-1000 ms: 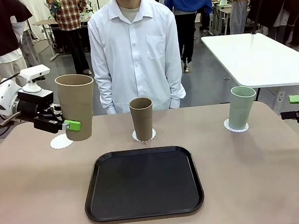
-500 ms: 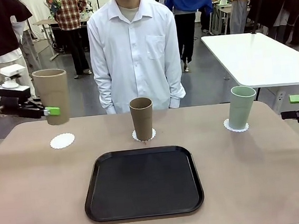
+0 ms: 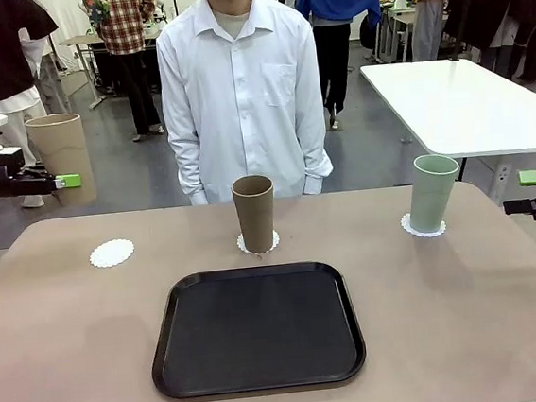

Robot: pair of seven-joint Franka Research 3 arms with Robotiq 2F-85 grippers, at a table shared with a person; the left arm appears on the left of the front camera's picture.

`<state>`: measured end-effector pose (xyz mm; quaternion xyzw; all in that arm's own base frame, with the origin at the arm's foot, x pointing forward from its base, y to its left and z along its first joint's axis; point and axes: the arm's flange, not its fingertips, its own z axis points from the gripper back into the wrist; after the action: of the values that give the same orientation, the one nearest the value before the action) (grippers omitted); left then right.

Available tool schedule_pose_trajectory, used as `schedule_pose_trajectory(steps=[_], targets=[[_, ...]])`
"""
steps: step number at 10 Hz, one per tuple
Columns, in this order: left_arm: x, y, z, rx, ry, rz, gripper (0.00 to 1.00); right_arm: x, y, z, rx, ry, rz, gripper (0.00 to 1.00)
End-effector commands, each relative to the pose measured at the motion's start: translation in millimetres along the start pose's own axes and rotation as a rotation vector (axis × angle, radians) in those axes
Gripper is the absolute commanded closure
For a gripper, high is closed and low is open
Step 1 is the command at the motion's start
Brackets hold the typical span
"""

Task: Place coasters on the table and set cups on them.
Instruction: Take one Reusable plastic cup from the Flat Tray and place it on a coaster set by the human.

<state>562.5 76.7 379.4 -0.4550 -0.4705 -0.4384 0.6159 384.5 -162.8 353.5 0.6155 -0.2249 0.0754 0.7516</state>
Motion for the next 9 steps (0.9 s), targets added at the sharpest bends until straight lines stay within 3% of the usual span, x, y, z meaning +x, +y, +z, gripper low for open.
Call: schedule_pose_trajectory(steps=[1,5,9], targets=[[-2.0,18.6,10.4,0.031,-0.039,0.017,0.18,0.3,0.9,-1.2,0.008,0.001,0.006,0.0],[-15.6,30.6,14.2,0.026,-0.05,0.012,0.18,0.3,0.9,-1.2,0.008,0.001,0.006,0.0],[-31.5,42.9,-12.0,0.034,-0.037,-0.118,0.18,0.3,0.9,-1.2,0.008,0.001,0.006,0.0]])
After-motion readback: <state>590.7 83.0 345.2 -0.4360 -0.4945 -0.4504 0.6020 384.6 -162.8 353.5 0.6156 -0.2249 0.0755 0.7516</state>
